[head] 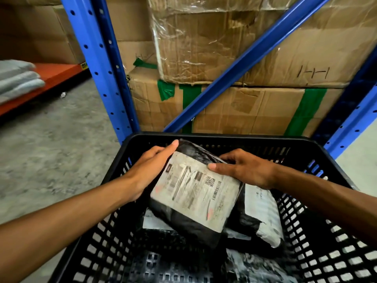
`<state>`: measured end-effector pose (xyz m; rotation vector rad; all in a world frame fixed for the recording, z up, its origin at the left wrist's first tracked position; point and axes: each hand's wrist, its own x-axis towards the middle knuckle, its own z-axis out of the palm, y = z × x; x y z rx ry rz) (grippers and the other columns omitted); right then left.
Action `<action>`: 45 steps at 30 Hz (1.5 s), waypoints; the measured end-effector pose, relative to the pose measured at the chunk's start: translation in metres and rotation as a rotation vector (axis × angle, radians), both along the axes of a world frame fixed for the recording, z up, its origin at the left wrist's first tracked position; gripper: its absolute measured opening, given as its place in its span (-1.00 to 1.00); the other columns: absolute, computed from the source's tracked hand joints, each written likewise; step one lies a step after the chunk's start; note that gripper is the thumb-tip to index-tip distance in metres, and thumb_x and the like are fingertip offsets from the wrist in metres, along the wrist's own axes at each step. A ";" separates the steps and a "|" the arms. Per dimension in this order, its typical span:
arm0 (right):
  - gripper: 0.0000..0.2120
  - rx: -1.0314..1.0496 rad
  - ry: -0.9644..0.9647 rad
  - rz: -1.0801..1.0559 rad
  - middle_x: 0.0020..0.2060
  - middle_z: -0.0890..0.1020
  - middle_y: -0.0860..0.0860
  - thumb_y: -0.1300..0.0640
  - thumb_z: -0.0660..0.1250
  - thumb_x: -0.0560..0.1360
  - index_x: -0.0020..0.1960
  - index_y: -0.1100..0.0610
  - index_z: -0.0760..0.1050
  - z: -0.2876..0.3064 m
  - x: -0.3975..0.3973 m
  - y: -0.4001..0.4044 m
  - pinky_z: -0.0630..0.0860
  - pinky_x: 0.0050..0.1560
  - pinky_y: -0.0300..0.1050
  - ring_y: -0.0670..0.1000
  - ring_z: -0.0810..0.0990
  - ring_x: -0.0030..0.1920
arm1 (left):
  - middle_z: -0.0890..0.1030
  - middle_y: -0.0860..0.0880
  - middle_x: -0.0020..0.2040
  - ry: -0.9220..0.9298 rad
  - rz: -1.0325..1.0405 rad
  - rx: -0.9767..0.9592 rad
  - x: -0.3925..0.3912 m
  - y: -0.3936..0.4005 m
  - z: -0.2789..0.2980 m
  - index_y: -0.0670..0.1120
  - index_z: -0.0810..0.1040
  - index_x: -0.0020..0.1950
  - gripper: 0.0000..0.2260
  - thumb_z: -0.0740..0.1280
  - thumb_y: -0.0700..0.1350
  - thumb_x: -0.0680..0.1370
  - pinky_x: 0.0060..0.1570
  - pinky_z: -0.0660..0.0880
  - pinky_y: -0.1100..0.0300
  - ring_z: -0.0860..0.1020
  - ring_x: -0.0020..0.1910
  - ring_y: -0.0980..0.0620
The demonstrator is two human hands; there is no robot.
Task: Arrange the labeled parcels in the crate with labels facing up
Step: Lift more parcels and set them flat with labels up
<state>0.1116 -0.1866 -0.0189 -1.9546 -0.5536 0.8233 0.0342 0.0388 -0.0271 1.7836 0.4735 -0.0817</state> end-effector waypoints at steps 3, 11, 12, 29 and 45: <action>-0.49 -0.007 0.135 -0.311 -0.03 0.67 0.11 -0.20 0.35 0.44 0.09 0.25 0.49 -0.034 -0.017 -0.002 0.63 -0.03 -0.06 0.06 0.67 -0.05 | 0.64 -0.02 0.13 0.236 0.023 0.001 -0.005 0.012 -0.011 0.03 0.58 0.12 -0.49 0.26 0.38 0.40 0.10 0.51 -0.02 0.59 0.14 -0.12; -0.55 -0.109 0.014 -0.306 -0.26 0.59 0.09 -0.08 0.08 0.62 -0.25 0.18 0.49 -0.082 -0.059 0.051 0.47 -0.35 -0.24 0.03 0.56 -0.29 | 0.64 -0.03 0.19 0.277 -0.062 0.402 -0.001 0.027 -0.043 -0.01 0.56 0.24 -0.44 0.25 0.25 0.34 0.23 0.50 0.04 0.60 0.15 -0.06; -0.53 -0.180 -0.064 -0.242 -0.24 0.57 0.17 -0.10 0.06 0.62 -0.28 0.18 0.46 -0.086 -0.058 0.058 0.48 -0.29 -0.17 0.10 0.56 -0.24 | 0.62 -0.05 0.22 0.294 -0.143 0.529 -0.001 0.027 -0.041 -0.01 0.57 0.26 -0.48 0.24 0.19 0.38 0.23 0.50 0.06 0.59 0.17 -0.08; -0.15 -0.868 -0.633 0.103 0.44 0.23 0.19 -0.35 0.25 0.40 0.52 0.06 0.10 -0.085 -0.023 -0.046 0.32 0.35 0.05 0.21 0.28 0.40 | 0.44 -0.03 0.33 -0.044 -0.720 0.922 0.010 -0.064 -0.032 -0.03 0.36 0.43 -0.55 0.25 0.06 0.56 0.27 0.36 0.12 0.37 0.36 -0.04; -0.66 -1.334 -0.777 0.528 0.40 0.45 0.08 0.19 0.10 0.61 0.35 0.14 0.45 -0.056 -0.014 -0.063 0.40 0.31 0.06 0.13 0.39 0.42 | 0.54 -0.10 0.17 -0.037 -1.046 1.543 0.020 -0.074 -0.079 -0.09 0.49 0.23 -0.65 0.22 0.06 0.53 0.28 0.16 0.00 0.37 0.26 -0.10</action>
